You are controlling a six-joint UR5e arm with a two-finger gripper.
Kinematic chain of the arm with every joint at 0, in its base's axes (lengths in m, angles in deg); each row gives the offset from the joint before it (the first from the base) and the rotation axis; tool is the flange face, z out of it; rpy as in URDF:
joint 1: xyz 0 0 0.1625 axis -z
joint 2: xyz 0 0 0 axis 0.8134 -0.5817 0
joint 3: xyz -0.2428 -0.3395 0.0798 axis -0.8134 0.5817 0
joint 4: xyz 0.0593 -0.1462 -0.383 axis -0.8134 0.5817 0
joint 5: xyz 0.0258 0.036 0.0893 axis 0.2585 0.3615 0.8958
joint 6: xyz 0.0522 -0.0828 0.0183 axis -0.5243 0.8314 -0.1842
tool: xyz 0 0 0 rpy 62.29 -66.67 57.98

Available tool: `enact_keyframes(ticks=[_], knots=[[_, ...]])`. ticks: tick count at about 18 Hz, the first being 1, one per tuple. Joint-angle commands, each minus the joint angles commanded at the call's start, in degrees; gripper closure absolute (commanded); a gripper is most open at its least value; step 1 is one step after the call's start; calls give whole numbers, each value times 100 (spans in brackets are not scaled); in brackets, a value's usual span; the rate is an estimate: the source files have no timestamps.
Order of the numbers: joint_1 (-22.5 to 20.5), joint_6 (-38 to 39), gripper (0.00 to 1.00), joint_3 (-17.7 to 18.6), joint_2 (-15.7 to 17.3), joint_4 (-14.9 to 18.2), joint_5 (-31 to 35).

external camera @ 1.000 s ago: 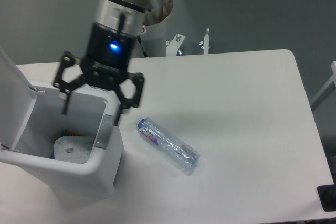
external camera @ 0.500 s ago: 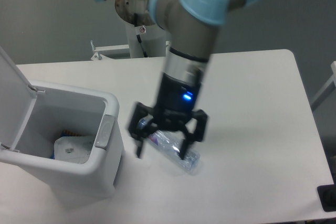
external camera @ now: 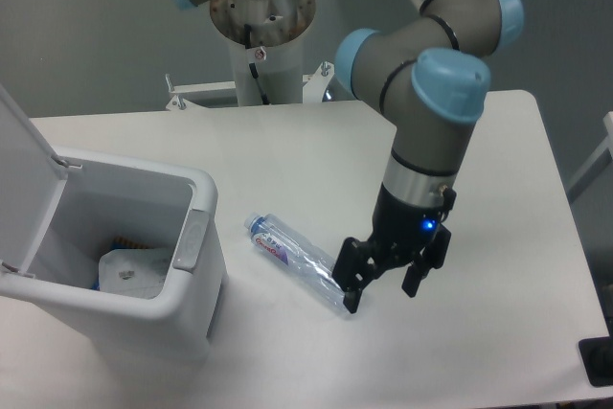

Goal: Place the trash in the trash can
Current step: 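Move the gripper back to the clear plastic water bottle, then reposition the gripper along the bottle toward its bottom end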

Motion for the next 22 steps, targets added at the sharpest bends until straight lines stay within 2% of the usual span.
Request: enact_keyframes(ticks=[4, 8, 12, 22], knots=[[79, 18, 0, 9, -167, 616, 352], [167, 123, 0, 96, -290, 836, 501], [299, 351, 0, 228, -422, 846, 782], [545, 562, 0, 220, -730, 802, 1328]])
